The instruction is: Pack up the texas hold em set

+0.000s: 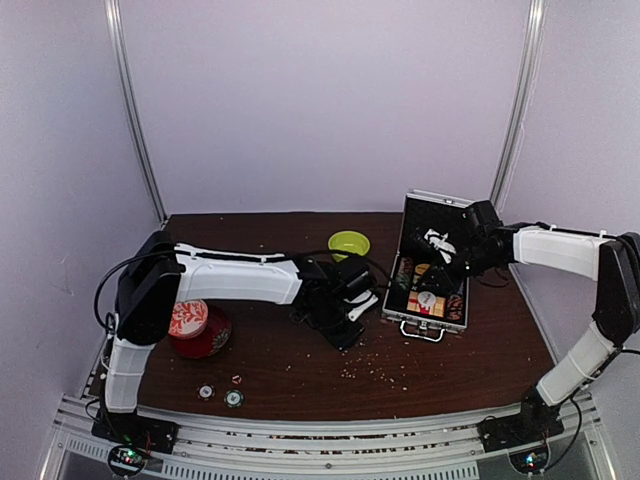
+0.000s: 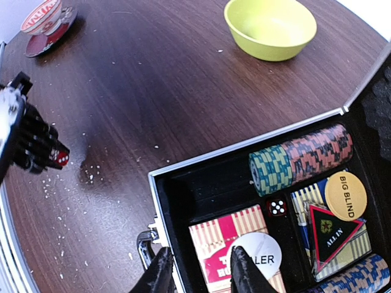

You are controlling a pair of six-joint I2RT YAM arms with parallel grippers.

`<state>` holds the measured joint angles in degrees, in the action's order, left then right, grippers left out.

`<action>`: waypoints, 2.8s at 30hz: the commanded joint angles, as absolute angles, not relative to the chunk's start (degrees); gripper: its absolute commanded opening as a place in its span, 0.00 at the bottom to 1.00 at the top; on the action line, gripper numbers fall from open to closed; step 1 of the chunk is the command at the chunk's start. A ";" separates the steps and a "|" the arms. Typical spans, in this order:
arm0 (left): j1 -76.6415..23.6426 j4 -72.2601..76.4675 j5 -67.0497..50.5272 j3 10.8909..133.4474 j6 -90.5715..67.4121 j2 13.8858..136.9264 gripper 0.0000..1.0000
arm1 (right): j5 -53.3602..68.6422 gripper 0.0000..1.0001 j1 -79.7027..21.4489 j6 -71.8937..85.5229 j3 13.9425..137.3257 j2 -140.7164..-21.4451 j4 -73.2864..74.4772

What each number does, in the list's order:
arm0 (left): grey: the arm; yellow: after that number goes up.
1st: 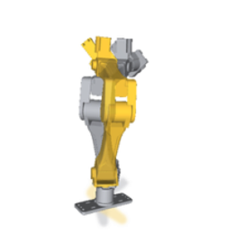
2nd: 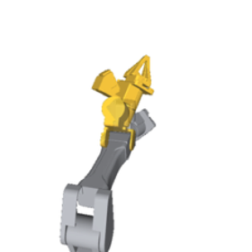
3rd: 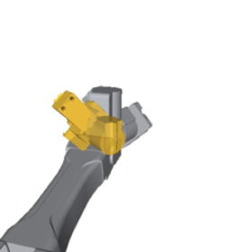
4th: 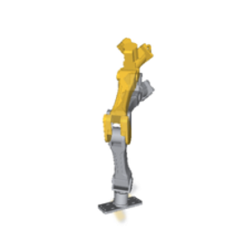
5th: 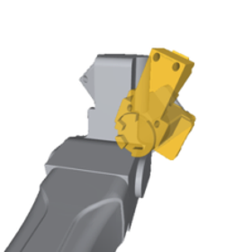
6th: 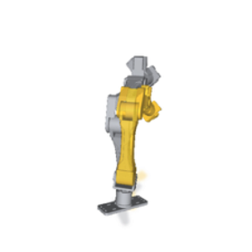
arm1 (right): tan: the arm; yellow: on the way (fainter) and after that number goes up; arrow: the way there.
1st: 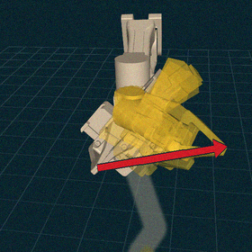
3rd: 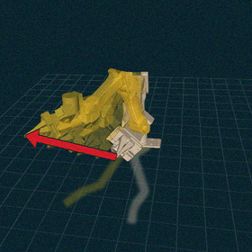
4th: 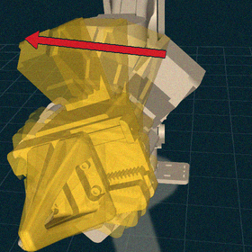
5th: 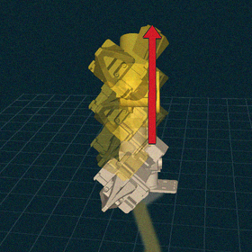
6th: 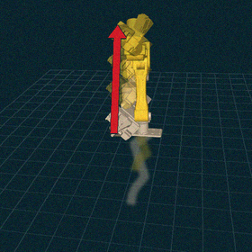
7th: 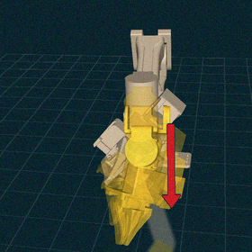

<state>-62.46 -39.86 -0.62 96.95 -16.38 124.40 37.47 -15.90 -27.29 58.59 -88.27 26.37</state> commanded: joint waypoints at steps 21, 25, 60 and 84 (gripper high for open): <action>-62.45 -43.49 -1.74 105.42 -11.59 125.67 0.37 | 39.60 0.43 -15.18 -26.96 60.36 -88.37 28.61; -60.16 -46.18 3.63 105.91 -8.38 119.87 0.43 | 40.77 0.45 -17.78 -32.72 64.31 -89.85 35.75; -43.95 -29.31 14.76 83.44 -3.24 102.10 0.44 | 14.90 0.43 -51.93 -44.38 82.88 -113.70 45.85; -43.97 -29.97 14.09 83.75 -3.09 103.54 0.44 | 16.10 0.13 -51.96 -44.06 85.01 -115.39 48.51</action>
<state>-44.25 -31.33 15.09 83.09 -3.53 102.80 16.23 -51.77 -44.05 84.05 -116.40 46.89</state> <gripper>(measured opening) 0.444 0.154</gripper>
